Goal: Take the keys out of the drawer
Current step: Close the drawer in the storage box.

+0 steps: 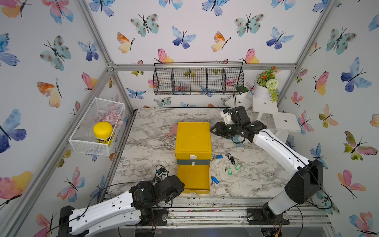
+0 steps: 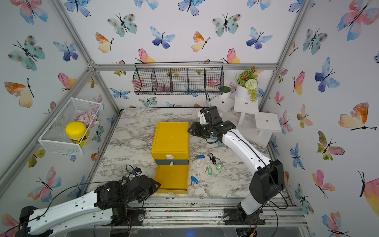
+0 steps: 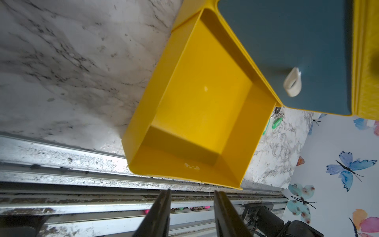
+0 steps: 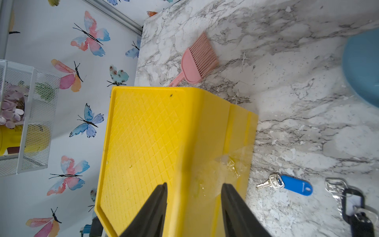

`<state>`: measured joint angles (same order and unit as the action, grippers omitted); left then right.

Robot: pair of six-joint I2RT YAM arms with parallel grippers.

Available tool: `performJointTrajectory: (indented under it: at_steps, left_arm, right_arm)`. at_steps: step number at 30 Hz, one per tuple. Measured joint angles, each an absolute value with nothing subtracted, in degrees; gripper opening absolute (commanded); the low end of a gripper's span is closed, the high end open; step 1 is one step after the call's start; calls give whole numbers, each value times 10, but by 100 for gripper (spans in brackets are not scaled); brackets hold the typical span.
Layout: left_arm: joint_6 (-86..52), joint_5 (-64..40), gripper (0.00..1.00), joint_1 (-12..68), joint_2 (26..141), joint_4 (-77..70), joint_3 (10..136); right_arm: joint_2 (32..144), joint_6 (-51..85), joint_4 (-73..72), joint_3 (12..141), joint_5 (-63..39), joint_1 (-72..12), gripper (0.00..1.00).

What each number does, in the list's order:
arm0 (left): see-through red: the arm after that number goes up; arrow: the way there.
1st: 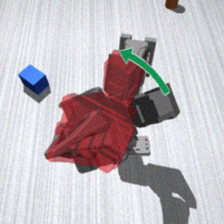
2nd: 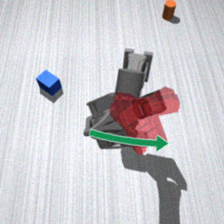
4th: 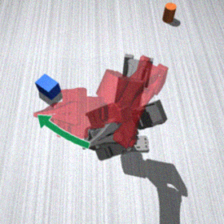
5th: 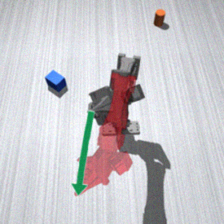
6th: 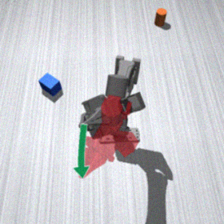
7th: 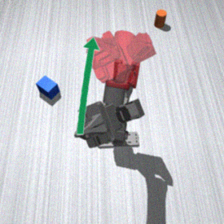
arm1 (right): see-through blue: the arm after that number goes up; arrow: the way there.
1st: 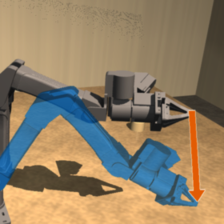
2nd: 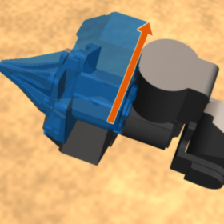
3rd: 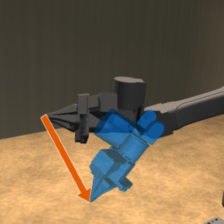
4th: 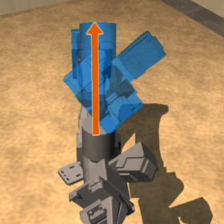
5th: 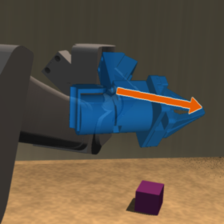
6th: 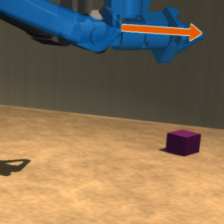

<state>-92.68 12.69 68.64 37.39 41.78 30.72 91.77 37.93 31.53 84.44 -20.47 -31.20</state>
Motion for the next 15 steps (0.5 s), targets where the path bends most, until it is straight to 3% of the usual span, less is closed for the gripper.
performJointTrajectory:
  at_steps: [3,7,15]
  left_arm:
    - [-952,111,13,686,336,396,261]
    - [-976,85,1,686,291,389,217]
    - [-986,55,3,686,291,375,207]
  right_arm:
    - [918,384,315,842,-204,-312,50]
    - [918,385,316,843,-204,-315,50]
    - [925,386,318,858,-204,-322,50]
